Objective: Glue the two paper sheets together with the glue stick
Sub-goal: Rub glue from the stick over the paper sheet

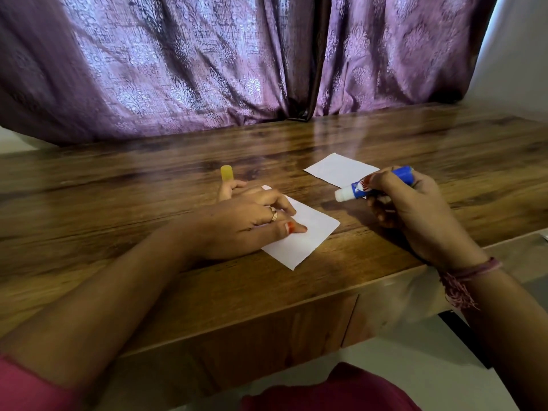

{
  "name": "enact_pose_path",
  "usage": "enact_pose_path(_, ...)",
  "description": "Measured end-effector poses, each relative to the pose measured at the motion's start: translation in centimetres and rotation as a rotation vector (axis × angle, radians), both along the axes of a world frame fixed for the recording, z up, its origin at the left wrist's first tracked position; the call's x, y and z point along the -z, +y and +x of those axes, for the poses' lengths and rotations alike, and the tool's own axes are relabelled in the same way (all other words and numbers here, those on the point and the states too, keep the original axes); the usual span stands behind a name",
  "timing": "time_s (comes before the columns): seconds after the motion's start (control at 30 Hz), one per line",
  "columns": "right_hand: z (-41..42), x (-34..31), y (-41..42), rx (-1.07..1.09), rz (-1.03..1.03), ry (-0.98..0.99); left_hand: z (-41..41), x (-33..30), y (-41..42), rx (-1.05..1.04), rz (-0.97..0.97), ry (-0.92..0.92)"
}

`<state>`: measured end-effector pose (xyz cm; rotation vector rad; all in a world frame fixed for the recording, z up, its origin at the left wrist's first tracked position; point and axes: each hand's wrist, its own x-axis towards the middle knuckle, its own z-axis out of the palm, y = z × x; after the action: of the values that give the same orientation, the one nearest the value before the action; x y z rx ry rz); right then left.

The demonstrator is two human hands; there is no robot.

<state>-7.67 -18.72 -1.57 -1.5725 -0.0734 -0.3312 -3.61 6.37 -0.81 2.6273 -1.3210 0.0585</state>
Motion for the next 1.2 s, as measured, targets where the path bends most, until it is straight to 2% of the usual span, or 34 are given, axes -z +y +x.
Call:
enact_pose_path(0.1, 0.1, 0.1, 0.0, 0.008, -0.034, -0.004, 0.2, 0.3, -0.5, -0.039, 0.05, -0.003)
enact_pose_path(0.3, 0.7, 0.5, -0.4, 0.008, -0.04, 0.011, -0.1, 0.8, -1.0, -0.088, 0.029, 0.004)
enact_pose_path(0.43, 1.4, 0.0, -1.1, -0.153, 0.005, 0.177, -0.2, 0.6, -0.8, -0.102, 0.012, -0.016)
enact_pose_path(0.5, 1.8, -0.6, -1.5, -0.2, -0.053, 0.209, -0.1, 0.6, -0.8, -0.103, -0.012, 0.0)
enact_pose_path(0.7, 2.4, -0.1, -0.7, -0.088, -0.218, 0.105, 0.4, 1.0, -0.5, -0.108, 0.011, 0.02)
enact_pose_path(1.2, 2.5, 0.2, -0.7, -0.091, -0.309, 0.06, 0.4, 0.9, -0.5, -0.129, 0.002, 0.073)
